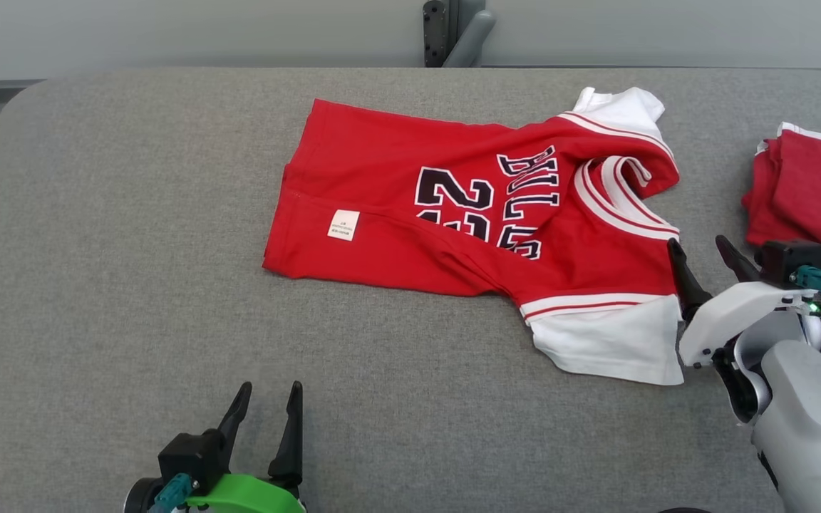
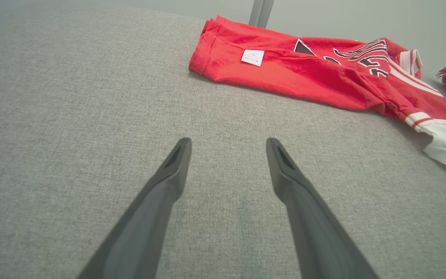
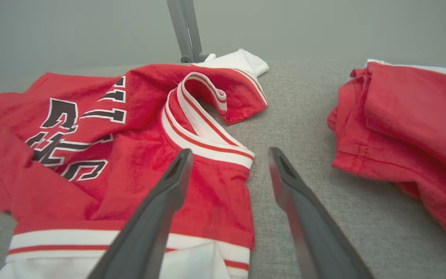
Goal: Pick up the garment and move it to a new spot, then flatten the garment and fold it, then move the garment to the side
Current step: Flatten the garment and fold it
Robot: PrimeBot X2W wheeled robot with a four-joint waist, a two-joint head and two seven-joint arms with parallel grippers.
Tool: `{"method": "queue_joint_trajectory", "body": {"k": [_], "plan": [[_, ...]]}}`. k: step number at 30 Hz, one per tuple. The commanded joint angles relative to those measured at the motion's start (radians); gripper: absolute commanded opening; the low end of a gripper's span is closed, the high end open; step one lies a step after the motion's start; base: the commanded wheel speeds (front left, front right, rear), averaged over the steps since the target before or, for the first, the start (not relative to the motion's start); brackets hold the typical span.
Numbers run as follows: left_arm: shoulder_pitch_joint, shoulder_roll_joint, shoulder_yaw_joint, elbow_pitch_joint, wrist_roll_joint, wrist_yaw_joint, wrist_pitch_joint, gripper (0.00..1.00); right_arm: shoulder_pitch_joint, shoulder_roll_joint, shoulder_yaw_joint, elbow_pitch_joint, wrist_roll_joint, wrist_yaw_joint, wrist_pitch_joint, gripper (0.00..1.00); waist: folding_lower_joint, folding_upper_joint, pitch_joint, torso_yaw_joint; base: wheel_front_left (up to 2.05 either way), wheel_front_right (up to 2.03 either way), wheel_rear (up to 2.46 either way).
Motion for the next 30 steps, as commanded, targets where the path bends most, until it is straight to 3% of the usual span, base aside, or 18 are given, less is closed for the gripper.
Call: {"method": "queue_joint_trajectory", "body": {"k": [1,11,13,14,28,29,30], "plan": [[-0.014,0.003,-0.002,-0.002,-0.002,0.003,0.000,1.00,-0.017,-0.004,-0.005,0.026,-0.009,0.000,0.012,1.00,0.0000,-0.0001,0.016,0.015,0.00,0.00,0.00],[-0.043,0.003,-0.013,-0.017,-0.010,0.007,0.000,1.00,-0.140,-0.013,0.007,0.197,-0.007,0.000,0.088,1.00,0.0000,-0.0001,0.081,0.042,0.00,0.00,0.00],[-0.053,0.003,-0.015,-0.020,-0.014,0.008,0.000,1.00,-0.162,-0.015,0.012,0.224,-0.002,0.000,0.105,0.42,0.0000,-0.0001,0.094,0.048,0.00,0.00,0.00],[-0.057,0.003,-0.017,-0.022,-0.014,0.008,0.000,1.00,-0.173,-0.016,0.017,0.232,-0.002,0.000,0.111,0.00,0.0000,-0.0001,0.099,0.051,0.00,0.00,0.00],[-0.093,0.003,-0.045,-0.034,-0.025,0.017,0.000,1.00,-0.376,-0.103,0.045,0.328,-0.110,-0.001,0.019,0.00,0.0000,-0.0001,0.147,0.116,0.00,0.00,0.00],[-0.093,0.003,-0.049,-0.032,-0.026,0.017,0.000,1.00,-0.386,-0.105,0.036,0.346,-0.119,-0.001,0.010,0.32,0.0000,-0.0001,0.143,0.119,0.00,0.00,0.00],[-0.095,0.003,-0.051,-0.031,-0.026,0.018,0.000,1.00,-0.395,-0.105,0.024,0.366,-0.130,-0.001,0.001,1.00,0.0000,-0.0001,0.138,0.121,0.00,0.00,0.00]]}}
